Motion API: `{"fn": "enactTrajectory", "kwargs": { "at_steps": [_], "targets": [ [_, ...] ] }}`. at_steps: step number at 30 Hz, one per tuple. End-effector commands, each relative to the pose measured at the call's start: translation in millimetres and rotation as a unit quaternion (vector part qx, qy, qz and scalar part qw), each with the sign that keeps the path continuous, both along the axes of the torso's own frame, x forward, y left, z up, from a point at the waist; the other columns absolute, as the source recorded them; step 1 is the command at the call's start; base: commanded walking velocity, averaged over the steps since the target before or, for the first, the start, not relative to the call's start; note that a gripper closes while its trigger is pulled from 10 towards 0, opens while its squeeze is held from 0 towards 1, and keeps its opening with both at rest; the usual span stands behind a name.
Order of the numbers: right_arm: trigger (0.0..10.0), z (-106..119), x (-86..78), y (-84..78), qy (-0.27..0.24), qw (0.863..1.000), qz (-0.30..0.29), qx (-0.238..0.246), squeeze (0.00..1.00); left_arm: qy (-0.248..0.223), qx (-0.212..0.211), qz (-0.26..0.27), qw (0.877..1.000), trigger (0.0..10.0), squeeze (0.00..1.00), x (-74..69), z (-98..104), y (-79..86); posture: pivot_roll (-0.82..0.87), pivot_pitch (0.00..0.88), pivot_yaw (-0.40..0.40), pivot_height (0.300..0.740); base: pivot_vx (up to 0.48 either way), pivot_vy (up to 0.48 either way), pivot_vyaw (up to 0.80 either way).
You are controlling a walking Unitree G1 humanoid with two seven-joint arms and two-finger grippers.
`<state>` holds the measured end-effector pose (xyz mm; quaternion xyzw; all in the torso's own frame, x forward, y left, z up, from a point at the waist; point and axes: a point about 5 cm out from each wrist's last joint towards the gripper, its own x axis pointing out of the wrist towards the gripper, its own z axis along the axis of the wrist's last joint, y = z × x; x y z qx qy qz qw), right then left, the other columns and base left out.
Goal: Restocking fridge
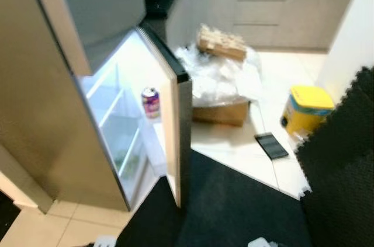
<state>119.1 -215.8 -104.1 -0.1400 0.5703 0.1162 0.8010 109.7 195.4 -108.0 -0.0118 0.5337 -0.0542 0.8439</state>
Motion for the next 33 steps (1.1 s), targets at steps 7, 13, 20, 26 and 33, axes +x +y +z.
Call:
{"fn": "enactTrajectory", "kwargs": {
  "at_steps": [7, 13, 20, 26, 33],
  "targets": [
    [10.0, -2.7, -5.2, 8.3, 0.007, 1.000, 0.002, 0.019, 0.00, 0.024, -0.008, -0.013, 1.000, 10.0, 0.00, -10.2, -4.0, -6.9, -0.04, 0.000, -0.002, 0.740, 0.000, 0.000, 0.78],
    [10.0, -2.6, -4.9, 8.9, 0.006, 1.000, 0.001, 0.026, 0.00, 0.026, -0.009, -0.013, 1.000, 10.0, 0.00, -11.3, -4.2, -7.3, -0.04, 0.000, -0.002, 0.740, 0.000, 0.000, 0.78],
    [10.0, -2.5, -4.8, 9.9, 0.006, 0.999, 0.002, 0.032, 0.00, 0.026, -0.009, -0.013, 1.000, 10.0, 0.00, -11.6, -4.3, -7.0, -0.04, 0.000, -0.003, 0.740, 0.000, 0.000, 0.78],
    [10.0, -2.9, -6.2, 10.8, 0.007, 0.999, 0.002, 0.038, 0.00, 0.027, -0.008, -0.013, 1.000, 10.0, 0.00, -11.6, -4.3, -6.6, -0.04, 0.000, -0.001, 0.740, 0.000, 0.000, 0.78],
    [10.0, -3.2, -7.2, 11.4, 0.008, 0.999, 0.003, 0.041, 0.00, 0.028, -0.006, -0.017, 0.999, 10.0, 0.00, -11.3, -4.2, -5.8, -0.04, 0.000, -0.001, 0.740, 0.000, 0.000, 0.78]
  ]
}}
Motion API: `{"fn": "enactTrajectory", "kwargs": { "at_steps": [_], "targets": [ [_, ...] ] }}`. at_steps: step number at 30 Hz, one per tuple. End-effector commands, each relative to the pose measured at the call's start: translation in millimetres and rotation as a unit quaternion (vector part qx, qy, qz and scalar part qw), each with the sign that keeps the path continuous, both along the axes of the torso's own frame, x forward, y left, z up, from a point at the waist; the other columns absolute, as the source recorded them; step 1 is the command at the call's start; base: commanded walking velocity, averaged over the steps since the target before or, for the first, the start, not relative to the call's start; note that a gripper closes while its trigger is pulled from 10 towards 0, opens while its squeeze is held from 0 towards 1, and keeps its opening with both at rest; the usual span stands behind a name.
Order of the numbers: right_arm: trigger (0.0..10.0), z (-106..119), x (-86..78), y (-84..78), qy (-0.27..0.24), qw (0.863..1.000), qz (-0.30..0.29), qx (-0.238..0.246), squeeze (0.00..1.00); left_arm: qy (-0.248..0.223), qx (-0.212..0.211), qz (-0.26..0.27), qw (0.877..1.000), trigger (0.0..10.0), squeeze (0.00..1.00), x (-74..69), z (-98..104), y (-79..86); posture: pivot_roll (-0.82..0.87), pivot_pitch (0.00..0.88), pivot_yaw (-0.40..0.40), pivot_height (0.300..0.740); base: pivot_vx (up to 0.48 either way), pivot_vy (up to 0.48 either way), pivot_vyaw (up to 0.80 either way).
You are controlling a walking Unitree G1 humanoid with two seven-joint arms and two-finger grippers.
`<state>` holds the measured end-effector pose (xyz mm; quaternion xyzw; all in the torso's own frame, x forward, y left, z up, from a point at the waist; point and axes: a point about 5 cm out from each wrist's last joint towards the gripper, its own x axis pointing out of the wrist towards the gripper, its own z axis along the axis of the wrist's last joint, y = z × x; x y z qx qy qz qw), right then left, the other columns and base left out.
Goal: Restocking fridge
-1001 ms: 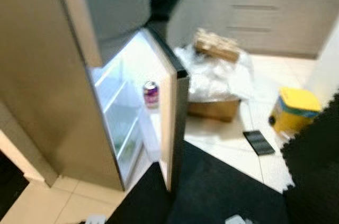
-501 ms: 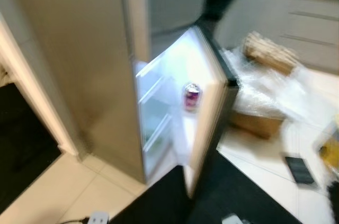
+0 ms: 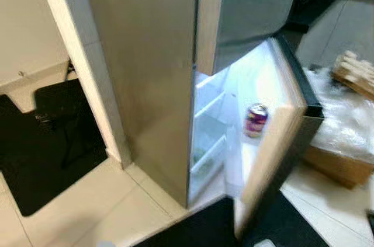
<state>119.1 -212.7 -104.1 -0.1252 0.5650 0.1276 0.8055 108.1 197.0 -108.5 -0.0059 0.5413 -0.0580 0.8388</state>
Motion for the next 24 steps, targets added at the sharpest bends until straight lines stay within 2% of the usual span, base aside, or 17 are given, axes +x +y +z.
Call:
{"fn": "enactTrajectory", "kwargs": {
  "at_steps": [1, 14, 17, 19, 24],
  "targets": [
    [10.0, -3, -6.7, 8.8, 0.011, 1.000, 0.003, 0.021, 0.00, 0.020, -0.008, -0.011, 1.000, 10.0, 0.00, -9.3, -4, -7.2, -0.04, 0.000, -0.001, 0.740, 0.000, 0.000, 0.78],
    [10.0, -2, -1.8, 13.4, -0.002, 1.000, 0.005, 0.024, 0.00, 0.021, 0.004, -0.026, 0.999, 10.0, 0.00, -8.3, -3, -1.9, -0.04, 0.000, 0.013, 0.740, 0.000, 0.000, 0.78],
    [10.0, -2, -1.4, 11.7, -0.005, 1.000, -0.002, 0.009, 0.00, 0.021, 0.005, -0.022, 1.000, 10.0, 0.00, -8.7, -2, 1.5, -0.04, 0.000, 0.016, 0.740, 0.000, 0.000, 0.00],
    [10.0, -3, -2.3, 12.0, -0.001, 1.000, 0.004, 0.007, 0.00, 0.025, 0.014, -0.038, 0.999, 10.0, 0.00, -9.2, -2, 3.8, -0.04, 0.000, 0.016, 0.740, 0.000, -0.480, 0.00],
    [10.0, -3, -4.4, 12.9, 0.003, 1.000, 0.008, 0.010, 0.00, 0.031, 0.032, -0.020, 0.999, 10.0, 0.00, -10.6, -2, 12.1, -0.04, 0.000, 0.026, 0.740, 0.000, -0.466, 0.00]
  ]
}}
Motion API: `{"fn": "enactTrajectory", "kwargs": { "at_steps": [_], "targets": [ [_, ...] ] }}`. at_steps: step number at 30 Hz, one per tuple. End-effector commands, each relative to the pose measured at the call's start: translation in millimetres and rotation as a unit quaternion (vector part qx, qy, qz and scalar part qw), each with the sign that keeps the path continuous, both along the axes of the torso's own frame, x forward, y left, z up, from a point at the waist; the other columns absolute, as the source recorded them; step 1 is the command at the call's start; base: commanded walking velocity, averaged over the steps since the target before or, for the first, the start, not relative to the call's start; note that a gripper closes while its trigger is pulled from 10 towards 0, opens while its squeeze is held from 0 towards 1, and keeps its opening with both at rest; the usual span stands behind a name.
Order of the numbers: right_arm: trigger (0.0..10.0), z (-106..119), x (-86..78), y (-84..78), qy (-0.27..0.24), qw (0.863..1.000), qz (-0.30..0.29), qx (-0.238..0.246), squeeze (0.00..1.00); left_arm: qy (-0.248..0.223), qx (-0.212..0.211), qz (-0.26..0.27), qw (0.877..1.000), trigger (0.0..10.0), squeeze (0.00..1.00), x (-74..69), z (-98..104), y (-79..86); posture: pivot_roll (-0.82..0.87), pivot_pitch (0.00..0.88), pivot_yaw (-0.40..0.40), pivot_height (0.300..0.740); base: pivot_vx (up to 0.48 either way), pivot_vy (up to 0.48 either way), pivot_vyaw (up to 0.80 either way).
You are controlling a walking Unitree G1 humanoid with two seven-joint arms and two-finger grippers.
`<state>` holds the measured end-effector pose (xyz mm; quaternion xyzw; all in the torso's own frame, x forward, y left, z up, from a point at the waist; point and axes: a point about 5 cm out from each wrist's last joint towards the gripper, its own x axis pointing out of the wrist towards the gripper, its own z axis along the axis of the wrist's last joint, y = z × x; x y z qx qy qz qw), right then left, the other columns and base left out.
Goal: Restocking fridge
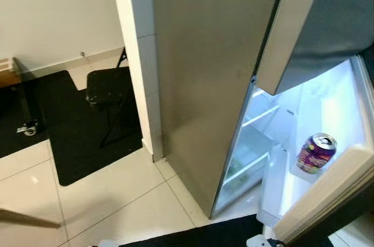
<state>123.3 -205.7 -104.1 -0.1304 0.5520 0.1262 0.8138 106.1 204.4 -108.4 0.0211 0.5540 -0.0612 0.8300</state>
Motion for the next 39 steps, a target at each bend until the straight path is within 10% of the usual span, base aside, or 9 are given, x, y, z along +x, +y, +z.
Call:
{"fn": "enactTrajectory", "kwargs": {
  "at_steps": [1, 24, 39],
  "targets": [
    [10.0, -3, -8.4, 4.6, 0.017, 1.000, 0.003, 0.014, 0.00, 0.015, 0.018, 0.008, 1.000, 10.0, 0.00, -8.5, -2, 5.8, -0.03, 0.000, 0.018, 0.740, 0.000, 0.000, 0.00],
    [10.0, -1, -8.5, -5.6, 0.032, 0.998, 0.050, 0.014, 0.00, 0.035, 0.005, 0.034, 0.999, 10.0, 0.00, -24.5, -7, -1.3, -0.06, 0.007, -0.017, 0.740, 0.000, 0.000, 0.58],
    [10.0, -2, -11.6, -2.8, 0.036, 0.998, 0.048, 0.015, 0.00, 0.014, 0.015, 0.034, 0.999, 10.0, 0.00, -8.5, -2, 4.9, -0.03, 0.000, -0.010, 0.740, 0.000, 0.000, 0.78]
  ]
}}
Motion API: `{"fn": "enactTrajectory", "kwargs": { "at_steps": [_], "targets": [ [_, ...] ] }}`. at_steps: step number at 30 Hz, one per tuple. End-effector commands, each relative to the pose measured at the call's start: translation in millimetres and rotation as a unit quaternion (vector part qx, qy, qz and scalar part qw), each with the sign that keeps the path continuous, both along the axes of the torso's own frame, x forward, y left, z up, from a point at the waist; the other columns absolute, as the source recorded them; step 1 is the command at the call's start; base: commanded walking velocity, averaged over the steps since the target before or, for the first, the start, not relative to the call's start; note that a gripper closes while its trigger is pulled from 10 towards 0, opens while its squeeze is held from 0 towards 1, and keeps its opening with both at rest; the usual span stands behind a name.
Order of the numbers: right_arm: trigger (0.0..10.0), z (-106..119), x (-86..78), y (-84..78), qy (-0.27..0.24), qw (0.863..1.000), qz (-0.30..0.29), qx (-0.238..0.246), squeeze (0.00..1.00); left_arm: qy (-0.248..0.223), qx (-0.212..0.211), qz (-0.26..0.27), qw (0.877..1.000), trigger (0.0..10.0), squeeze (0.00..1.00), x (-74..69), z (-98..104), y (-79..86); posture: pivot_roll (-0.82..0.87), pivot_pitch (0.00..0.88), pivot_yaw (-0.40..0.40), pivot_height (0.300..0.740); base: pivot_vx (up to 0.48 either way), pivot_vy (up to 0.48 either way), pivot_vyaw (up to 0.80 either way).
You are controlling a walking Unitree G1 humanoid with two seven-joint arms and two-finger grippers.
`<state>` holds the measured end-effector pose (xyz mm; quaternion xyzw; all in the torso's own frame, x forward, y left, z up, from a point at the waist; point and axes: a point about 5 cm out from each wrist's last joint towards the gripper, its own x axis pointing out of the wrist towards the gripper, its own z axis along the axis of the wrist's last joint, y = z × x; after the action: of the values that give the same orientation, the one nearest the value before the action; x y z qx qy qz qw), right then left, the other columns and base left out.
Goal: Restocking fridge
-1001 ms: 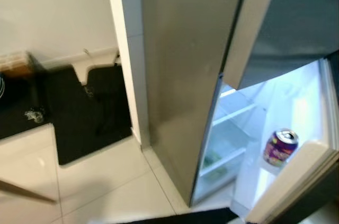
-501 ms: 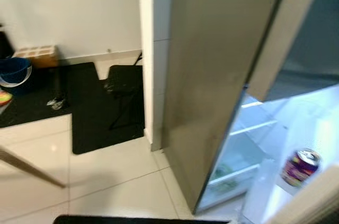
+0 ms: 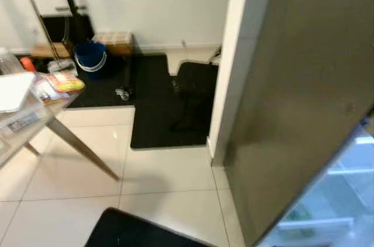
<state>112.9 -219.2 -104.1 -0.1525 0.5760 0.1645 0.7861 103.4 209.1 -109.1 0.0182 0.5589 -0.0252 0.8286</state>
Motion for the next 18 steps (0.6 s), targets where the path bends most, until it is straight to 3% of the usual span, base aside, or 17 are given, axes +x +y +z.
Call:
{"fn": "enactTrajectory", "kwargs": {
  "at_steps": [1, 10, 18],
  "targets": [
    [10.0, -2, -0.9, 12.2, 0.000, 1.000, 0.005, 0.019, 0.00, 0.011, -0.001, 0.002, 1.000, 10.0, 0.00, -6.5, -1, 2.1, -0.03, 0.000, -0.008, 0.740, 0.000, 0.000, 0.78],
    [10.0, -2, 1.8, 17.2, -0.004, 1.000, 0.004, 0.026, 0.00, 0.022, 0.003, 0.004, 1.000, 10.0, 0.00, -14.2, -2, 5.8, -0.04, 0.000, -0.010, 0.740, 0.000, 0.000, 0.78],
    [10.0, -2, -1.2, 10.8, 0.000, 1.000, 0.002, 0.024, 0.00, 0.028, -0.005, 0.001, 1.000, 10.0, 0.00, -19.5, -5, 0.2, -0.05, 0.000, -0.014, 0.740, 0.000, 0.000, 0.78]
  ]
}}
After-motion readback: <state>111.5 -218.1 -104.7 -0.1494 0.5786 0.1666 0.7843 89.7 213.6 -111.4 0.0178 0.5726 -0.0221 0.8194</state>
